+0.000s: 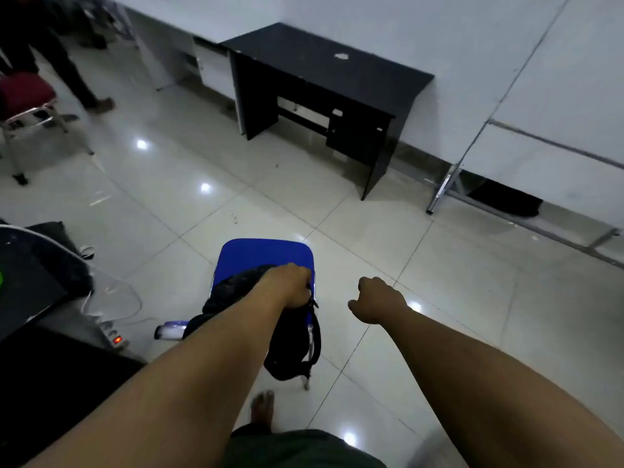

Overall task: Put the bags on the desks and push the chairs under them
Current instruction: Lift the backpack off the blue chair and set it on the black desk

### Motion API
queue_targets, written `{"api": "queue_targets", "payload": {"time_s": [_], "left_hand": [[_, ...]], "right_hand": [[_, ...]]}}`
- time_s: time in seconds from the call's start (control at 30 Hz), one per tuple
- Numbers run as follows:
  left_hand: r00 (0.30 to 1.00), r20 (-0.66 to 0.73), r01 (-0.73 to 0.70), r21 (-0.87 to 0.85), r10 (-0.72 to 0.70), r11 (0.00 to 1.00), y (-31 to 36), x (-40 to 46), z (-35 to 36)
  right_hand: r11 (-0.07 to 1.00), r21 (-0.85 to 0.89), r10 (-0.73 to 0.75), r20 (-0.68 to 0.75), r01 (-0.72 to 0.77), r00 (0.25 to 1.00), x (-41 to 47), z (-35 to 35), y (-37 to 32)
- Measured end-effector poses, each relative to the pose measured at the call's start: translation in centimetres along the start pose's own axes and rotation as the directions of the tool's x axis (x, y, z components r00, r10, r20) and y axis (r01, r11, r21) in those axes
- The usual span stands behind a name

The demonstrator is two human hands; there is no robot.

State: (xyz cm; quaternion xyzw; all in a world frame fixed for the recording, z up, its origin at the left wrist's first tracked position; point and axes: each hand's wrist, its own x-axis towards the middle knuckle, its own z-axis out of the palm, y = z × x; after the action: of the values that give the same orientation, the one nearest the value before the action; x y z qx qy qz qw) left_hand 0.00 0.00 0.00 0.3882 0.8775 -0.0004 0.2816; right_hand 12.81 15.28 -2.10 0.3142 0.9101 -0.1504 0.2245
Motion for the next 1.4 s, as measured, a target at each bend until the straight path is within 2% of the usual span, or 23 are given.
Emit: {"api": "queue_targets", "payload": {"time_s": [0.1,0.17,0.3,0.5,0.6,0.7,0.83,0.93,1.07,1.13,1.23,1.3,1.4], "left_hand": [[0.997,0.011,0.075,-0.014,-0.075,0.997,-2.9,-0.4,0.6],[0.981,0.05,0.188,-0.003,-0.187,0.982,-4.5,-0.9,0.6],[0.897,0.181,0.401,0.054,-0.404,0.915,-7.4,-1.2,0.6],[0.769,0.396,0.502,0.112,-0.502,0.857,-11.2,0.2,0.6],[0.726,0.517,0.463,0.122,-0.454,0.878,-12.5,1.8,1.2],[0.694,0.6,0.371,0.175,-0.398,0.912,-12.5,2.0,-0.2],[0.662,0.656,0.312,0.199,-0.363,0.929,-13.1,3.0,-0.6],[0.658,0.661,0.332,0.174,-0.359,0.927,-13.6,3.8,-0.9],[0.613,0.704,0.336,0.177,-0.357,0.925,-15.2,4.5,-1.9],[0.656,0.674,0.297,0.186,-0.341,0.937,-16.3,4.8,-2.4],[0.778,0.553,0.158,0.285,-0.297,0.945,-17.6,5.3,-2.8],[0.834,0.477,0.143,0.298,-0.277,0.944,-17.7,5.5,-3.5],[0.957,0.172,0.175,0.302,-0.234,0.937,-17.4,5.8,-4.1]], "right_hand": [[0.997,-0.018,-0.07,0.102,0.073,0.992,0.3,0.8,-2.6],[0.992,0.008,-0.125,0.186,0.126,0.974,0.4,1.2,-4.5],[0.972,0.082,-0.235,0.279,0.22,0.931,1.6,2.3,-7.9],[0.959,0.208,-0.251,0.298,0.194,0.921,3.4,2.9,-11.5],[0.942,0.297,-0.264,0.36,0.158,0.895,4.1,3.0,-12.6],[0.961,0.246,-0.233,0.464,0.129,0.855,5.1,2.9,-13.3],[0.976,0.188,-0.191,0.465,0.114,0.864,6.7,1.9,-13.6],[0.983,0.061,-0.183,0.459,0.174,0.869,7.5,0.2,-14.0],[0.964,-0.038,-0.226,0.402,0.262,0.887,8.8,-0.8,-14.5],[0.963,-0.013,-0.246,0.372,0.269,0.895,9.3,-0.8,-14.8],[0.956,0.002,-0.275,0.357,0.294,0.893,9.7,-0.5,-15.5],[0.949,-0.015,-0.291,0.343,0.315,0.893,9.9,-0.2,-16.1],[0.943,-0.057,-0.296,0.3,0.327,0.907,10.2,-0.3,-16.4]]}}
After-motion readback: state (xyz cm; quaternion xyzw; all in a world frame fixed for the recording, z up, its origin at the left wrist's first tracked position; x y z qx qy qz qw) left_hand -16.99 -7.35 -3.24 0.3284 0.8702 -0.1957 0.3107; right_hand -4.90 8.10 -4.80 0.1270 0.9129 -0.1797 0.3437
